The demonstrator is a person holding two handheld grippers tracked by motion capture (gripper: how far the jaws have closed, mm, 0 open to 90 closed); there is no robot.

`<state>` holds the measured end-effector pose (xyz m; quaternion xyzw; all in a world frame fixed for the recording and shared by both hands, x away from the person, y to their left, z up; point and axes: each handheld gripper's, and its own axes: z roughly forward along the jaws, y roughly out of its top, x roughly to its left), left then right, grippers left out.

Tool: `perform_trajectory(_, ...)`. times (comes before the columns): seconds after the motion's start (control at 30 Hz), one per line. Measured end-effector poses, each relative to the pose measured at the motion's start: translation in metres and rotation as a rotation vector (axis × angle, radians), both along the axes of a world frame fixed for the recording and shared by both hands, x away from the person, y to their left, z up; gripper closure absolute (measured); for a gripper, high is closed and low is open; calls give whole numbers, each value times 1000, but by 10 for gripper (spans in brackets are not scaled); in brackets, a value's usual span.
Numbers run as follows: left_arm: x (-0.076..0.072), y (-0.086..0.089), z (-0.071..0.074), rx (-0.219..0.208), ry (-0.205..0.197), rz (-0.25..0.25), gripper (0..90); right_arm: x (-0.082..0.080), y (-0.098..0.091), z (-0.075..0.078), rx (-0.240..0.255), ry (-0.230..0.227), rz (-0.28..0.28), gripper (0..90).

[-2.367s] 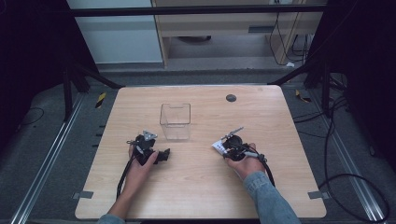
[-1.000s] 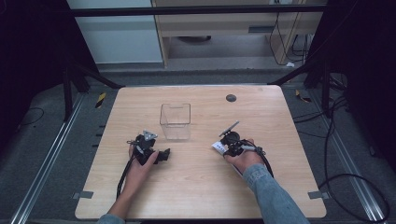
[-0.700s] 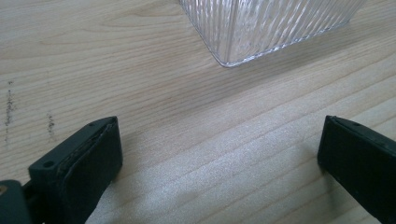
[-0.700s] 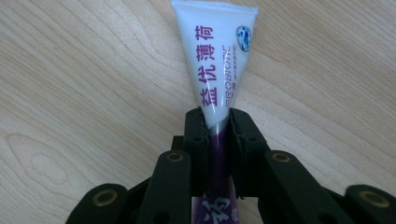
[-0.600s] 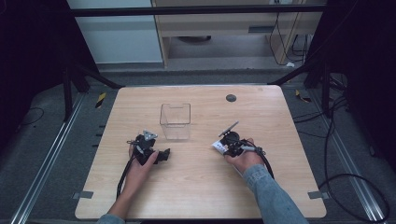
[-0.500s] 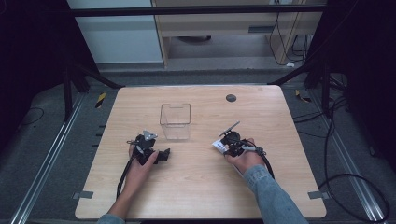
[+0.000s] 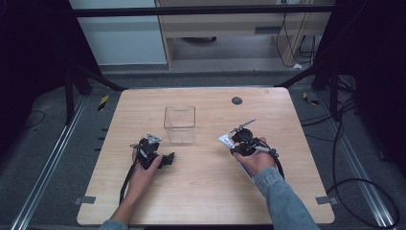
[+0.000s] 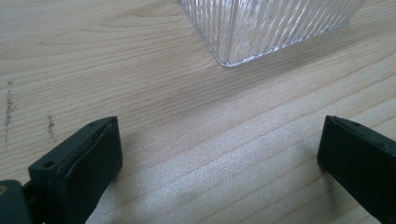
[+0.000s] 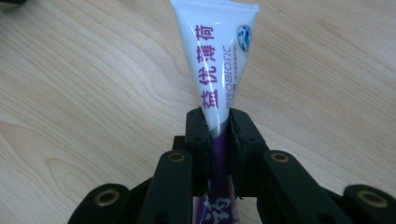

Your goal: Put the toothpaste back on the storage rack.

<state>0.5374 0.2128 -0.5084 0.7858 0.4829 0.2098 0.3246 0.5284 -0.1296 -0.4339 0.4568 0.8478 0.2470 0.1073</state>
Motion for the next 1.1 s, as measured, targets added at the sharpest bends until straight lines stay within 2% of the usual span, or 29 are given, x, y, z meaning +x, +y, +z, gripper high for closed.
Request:
perform_trajectory(0.23, 0, 0, 0, 0, 0, 0, 0, 0, -1, 11, 32, -44, -8, 792)
perform_trajectory(0.33, 0, 0, 0, 0, 0, 0, 0, 1, -1, 22, 68, -72, -10, 792)
perform_trajectory(0.5, 0, 0, 0, 0, 0, -1, 0, 3, 2, 33, 88, -104, -1, 792)
perform_trajectory(0.53, 0, 0, 0, 1, 0, -1, 0, 5, 5, 42, 98, -124, 5, 792)
perform_trajectory(0.63, 0, 0, 0, 1, 1, -1, 0, 7, 9, 51, 109, -145, 11, 792)
perform_trajectory(0.67, 0, 0, 0, 1, 0, -1, 0, 10, 13, 60, 121, -161, 20, 792)
perform_trajectory(0.7, 0, 0, 0, 1, 0, -1, 0, 10, 13, 60, 121, -161, 20, 792)
perform_trajectory(0.73, 0, 0, 0, 1, 0, -1, 0, 13, 19, 69, 124, -186, 32, 792)
perform_trajectory(0.83, 0, 0, 0, -2, -1, 0, 0, 17, 26, 82, 135, -215, 41, 792)
perform_trajectory(1.1, 0, 0, 0, 0, -2, -1, 0, 33, 47, 110, 174, -277, 57, 792)
